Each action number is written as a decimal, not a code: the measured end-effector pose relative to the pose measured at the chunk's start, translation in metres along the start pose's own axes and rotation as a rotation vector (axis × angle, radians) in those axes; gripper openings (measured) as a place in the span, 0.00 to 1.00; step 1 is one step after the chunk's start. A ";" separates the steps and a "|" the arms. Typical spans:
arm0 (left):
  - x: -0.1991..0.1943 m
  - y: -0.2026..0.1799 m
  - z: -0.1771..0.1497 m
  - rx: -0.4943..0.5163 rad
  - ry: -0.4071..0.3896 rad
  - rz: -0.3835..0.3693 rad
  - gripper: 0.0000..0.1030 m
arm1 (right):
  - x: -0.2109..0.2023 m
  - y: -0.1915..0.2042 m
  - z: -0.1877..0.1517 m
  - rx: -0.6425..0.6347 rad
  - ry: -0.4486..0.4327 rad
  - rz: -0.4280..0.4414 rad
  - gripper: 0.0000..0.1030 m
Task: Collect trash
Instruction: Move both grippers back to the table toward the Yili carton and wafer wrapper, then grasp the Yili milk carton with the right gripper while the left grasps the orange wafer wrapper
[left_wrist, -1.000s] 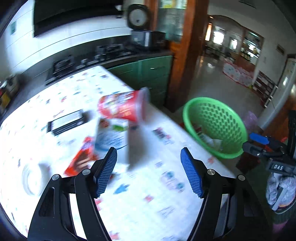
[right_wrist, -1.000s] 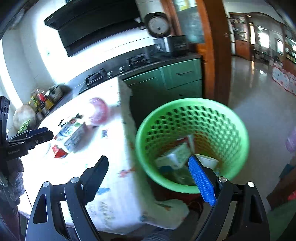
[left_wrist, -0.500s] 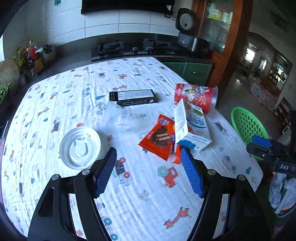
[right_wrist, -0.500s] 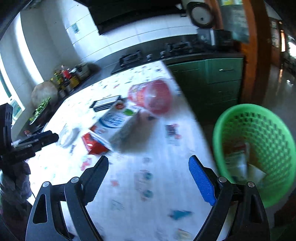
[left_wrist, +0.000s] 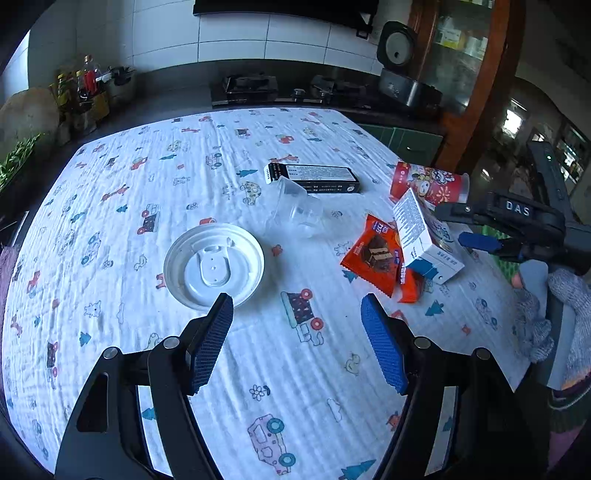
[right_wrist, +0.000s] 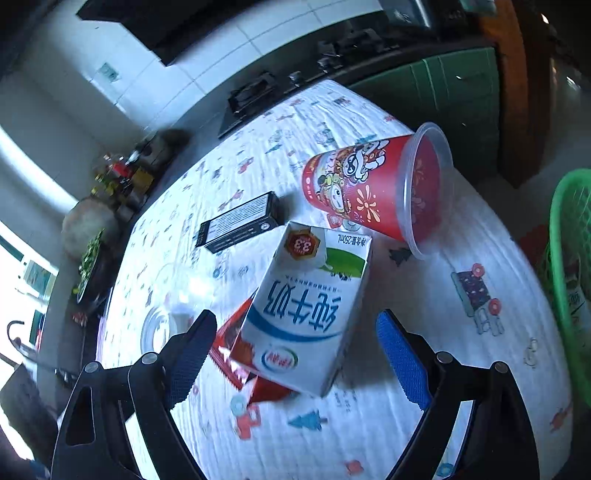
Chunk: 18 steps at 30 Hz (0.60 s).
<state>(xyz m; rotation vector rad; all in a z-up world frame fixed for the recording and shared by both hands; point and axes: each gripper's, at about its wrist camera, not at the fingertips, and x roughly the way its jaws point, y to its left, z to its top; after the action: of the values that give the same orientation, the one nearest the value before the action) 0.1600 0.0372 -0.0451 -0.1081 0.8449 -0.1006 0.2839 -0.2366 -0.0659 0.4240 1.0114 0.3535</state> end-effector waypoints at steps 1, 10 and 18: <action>0.001 0.002 0.000 -0.003 0.001 -0.003 0.69 | 0.004 0.002 0.002 0.009 -0.003 -0.022 0.83; 0.005 0.003 0.000 0.008 0.004 -0.030 0.69 | 0.033 0.002 0.009 0.066 0.054 -0.082 0.75; 0.015 -0.011 0.005 0.046 0.011 -0.034 0.69 | 0.015 -0.003 -0.003 0.044 0.054 -0.055 0.70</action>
<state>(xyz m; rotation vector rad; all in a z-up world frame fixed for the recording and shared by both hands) 0.1735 0.0249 -0.0512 -0.0793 0.8510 -0.1529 0.2890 -0.2319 -0.0792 0.4273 1.0830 0.2946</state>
